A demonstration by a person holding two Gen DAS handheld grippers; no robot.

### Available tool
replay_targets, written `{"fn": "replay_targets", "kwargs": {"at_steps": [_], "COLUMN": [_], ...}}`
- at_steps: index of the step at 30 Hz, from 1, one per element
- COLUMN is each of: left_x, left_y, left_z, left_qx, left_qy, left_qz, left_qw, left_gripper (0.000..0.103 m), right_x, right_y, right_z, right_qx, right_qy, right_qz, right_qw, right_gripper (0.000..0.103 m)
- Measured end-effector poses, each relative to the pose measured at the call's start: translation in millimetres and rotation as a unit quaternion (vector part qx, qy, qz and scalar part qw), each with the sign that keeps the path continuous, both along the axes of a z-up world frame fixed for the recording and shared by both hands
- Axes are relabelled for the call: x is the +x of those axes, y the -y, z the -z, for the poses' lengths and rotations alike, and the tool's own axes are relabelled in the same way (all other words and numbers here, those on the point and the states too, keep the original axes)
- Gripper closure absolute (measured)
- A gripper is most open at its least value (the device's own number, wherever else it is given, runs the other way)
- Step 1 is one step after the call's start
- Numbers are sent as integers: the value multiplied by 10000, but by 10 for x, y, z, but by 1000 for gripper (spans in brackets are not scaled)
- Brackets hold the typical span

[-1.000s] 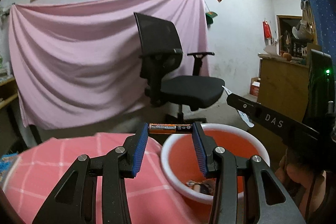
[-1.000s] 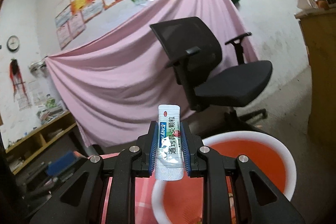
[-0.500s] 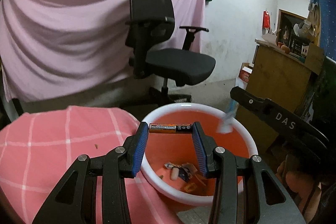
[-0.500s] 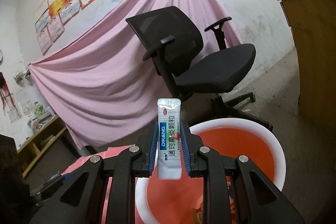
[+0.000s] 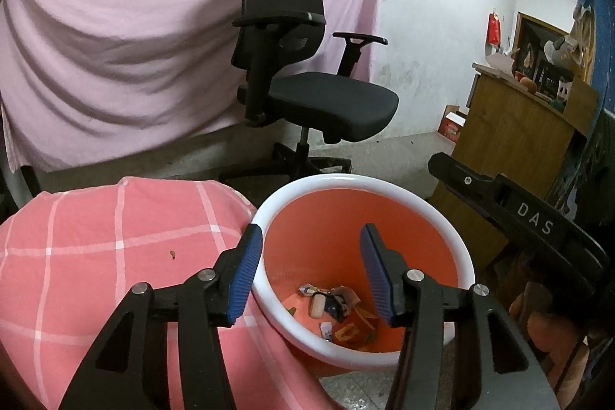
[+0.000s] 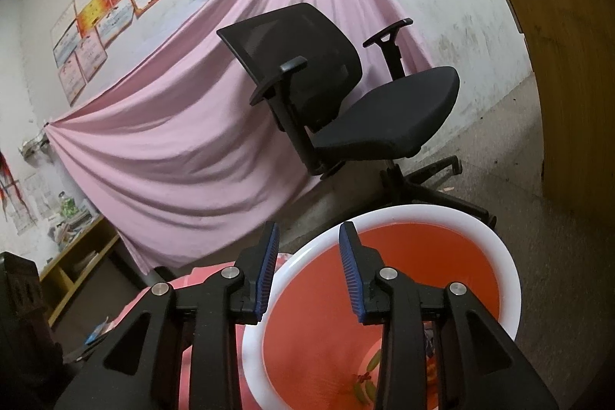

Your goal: Collect trash

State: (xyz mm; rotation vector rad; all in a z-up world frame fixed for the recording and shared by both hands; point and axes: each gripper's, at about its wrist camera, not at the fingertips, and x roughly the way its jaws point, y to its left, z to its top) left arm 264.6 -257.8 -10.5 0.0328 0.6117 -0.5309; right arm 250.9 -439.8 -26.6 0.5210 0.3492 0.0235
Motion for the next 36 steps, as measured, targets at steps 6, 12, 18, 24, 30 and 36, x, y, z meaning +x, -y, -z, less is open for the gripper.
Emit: {"fn": "replay_targets", "kwargs": {"at_steps": [6, 12, 18, 24, 30, 36], "left_x": [15, 32, -12, -131, -283, -537], "left_y": [-60, -197, -352, -542, -797, -1083], "left_z": [-14, -58, -179, -294, -372, -405], "left_qx": [-3, -50, -93, -66, -105, -290], "left_qy": [4, 17, 118, 294, 429, 527], "left_qz": [-93, -252, -435, -593, -805, -990], "left_qw": [10000, 9997, 9989, 9978, 9958, 9933], "left_gripper": [56, 56, 56, 55, 49, 37], "right_x": [19, 5, -25, -131, -313, -548], "right_y": [18, -9, -98, -232, -340, -473], "right_z": [26, 29, -7, -128, -192, -223], "right_qx": [5, -44, -154, -399, -633, -891], "right_qy": [-30, -29, -1, 146, 280, 384], "right_qz": [-10, -30, -68, -62, 146, 240], "right_qw": [10000, 10000, 9999, 9991, 9975, 9950], "right_gripper": [66, 64, 58, 50, 34, 23]}}
